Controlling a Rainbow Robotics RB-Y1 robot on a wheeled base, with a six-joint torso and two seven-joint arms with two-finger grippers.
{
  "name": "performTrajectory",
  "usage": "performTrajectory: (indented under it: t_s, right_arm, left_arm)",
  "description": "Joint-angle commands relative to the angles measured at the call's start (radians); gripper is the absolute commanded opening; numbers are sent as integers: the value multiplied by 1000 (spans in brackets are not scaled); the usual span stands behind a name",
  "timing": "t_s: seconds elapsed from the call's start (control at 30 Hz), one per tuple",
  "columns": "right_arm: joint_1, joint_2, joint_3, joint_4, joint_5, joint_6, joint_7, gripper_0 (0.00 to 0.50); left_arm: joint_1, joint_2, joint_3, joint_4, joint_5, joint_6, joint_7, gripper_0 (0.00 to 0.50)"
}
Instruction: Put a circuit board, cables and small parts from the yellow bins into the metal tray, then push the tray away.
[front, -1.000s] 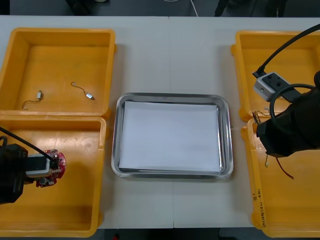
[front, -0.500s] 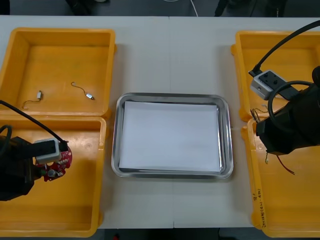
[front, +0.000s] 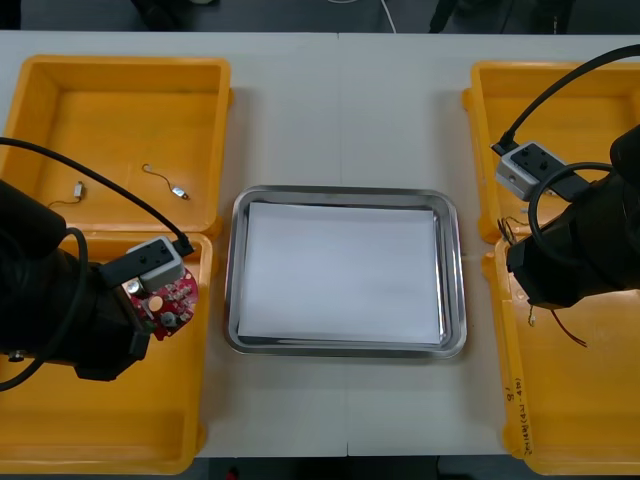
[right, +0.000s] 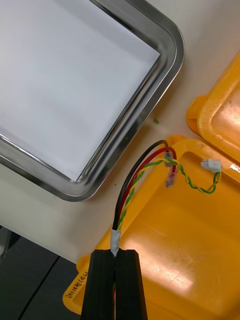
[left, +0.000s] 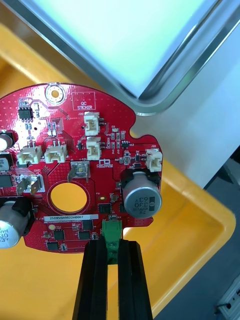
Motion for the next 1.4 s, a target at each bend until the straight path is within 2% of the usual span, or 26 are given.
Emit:
performTrajectory:
  t_s: [0.03, 0.23, 0.5, 0.67, 0.87, 1.0, 1.4]
  right_arm:
    - [-33, 7, 10, 0, 13, 5, 24, 0]
    - [-32, 7, 10, 0, 16, 5, 22, 0]
    - [-33, 7, 10, 0, 18, 5, 18, 0]
    - [-33, 7, 10, 0, 19, 5, 18, 0]
    - [-33, 7, 8, 0, 19, 5, 18, 0]
    - [-32, 7, 8, 0, 19, 5, 16, 0]
    - [-33, 7, 8, 0, 23, 5, 11, 0]
  left_arm:
    - [-94, -50, -105, -46, -64, 8, 43, 0]
    - [-166, -115, -259, -43, -183, 8, 159, 0]
    - [-255, -188, -437, 6, -288, 8, 291, 0]
    - [-286, -216, -490, 43, -326, 8, 317, 0]
    - [-290, -214, -512, 81, -332, -2, 319, 0]
    - [-298, -214, -565, 129, -371, -49, 320, 0]
    - [-333, -231, -656, 264, -404, -172, 323, 0]
